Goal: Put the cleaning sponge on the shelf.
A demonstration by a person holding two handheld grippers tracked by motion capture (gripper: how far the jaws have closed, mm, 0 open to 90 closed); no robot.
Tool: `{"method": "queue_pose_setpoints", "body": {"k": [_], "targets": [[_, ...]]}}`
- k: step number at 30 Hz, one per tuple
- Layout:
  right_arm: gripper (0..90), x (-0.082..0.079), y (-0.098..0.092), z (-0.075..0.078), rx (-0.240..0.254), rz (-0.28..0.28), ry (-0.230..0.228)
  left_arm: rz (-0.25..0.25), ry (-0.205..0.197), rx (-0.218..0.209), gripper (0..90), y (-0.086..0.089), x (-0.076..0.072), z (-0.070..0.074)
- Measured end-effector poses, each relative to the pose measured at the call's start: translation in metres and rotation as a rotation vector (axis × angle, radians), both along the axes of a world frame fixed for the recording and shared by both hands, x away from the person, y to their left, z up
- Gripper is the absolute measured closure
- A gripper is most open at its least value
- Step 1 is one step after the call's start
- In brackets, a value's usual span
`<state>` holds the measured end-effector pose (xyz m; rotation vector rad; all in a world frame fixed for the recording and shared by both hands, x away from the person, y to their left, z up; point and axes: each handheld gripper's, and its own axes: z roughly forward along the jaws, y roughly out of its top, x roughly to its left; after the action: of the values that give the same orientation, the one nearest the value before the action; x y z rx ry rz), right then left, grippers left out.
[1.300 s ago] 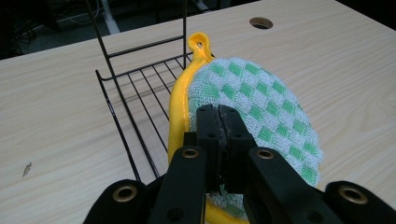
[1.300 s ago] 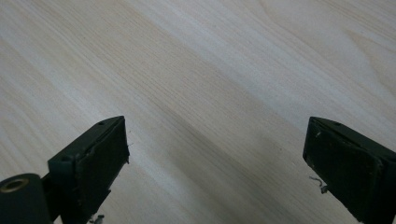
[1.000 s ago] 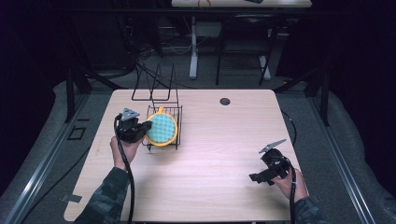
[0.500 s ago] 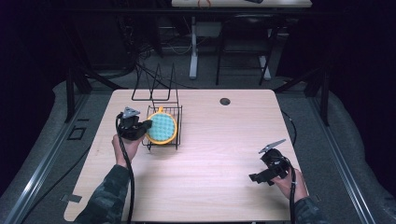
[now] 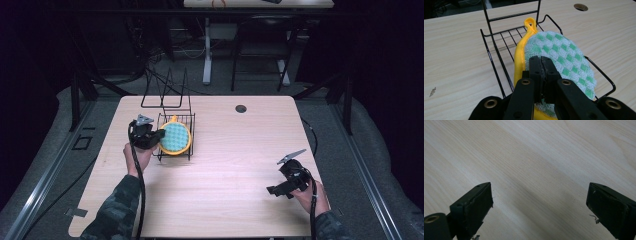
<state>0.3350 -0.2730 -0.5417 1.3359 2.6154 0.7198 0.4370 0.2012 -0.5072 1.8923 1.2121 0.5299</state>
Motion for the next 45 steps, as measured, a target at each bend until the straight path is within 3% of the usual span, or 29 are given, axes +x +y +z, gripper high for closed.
{"method": "queue_pose_setpoints", "body": {"k": [26,45], "targets": [[6.2,0.001,0.001,0.000,0.004,-0.001,0.009,-0.002,0.059,0.031,88.0,0.000,0.017,-0.018],[6.2,0.000,0.000,0.001,0.007,-0.002,0.010,0.023,0.062,0.010,84.8,0.001,0.026,-0.021]]}}
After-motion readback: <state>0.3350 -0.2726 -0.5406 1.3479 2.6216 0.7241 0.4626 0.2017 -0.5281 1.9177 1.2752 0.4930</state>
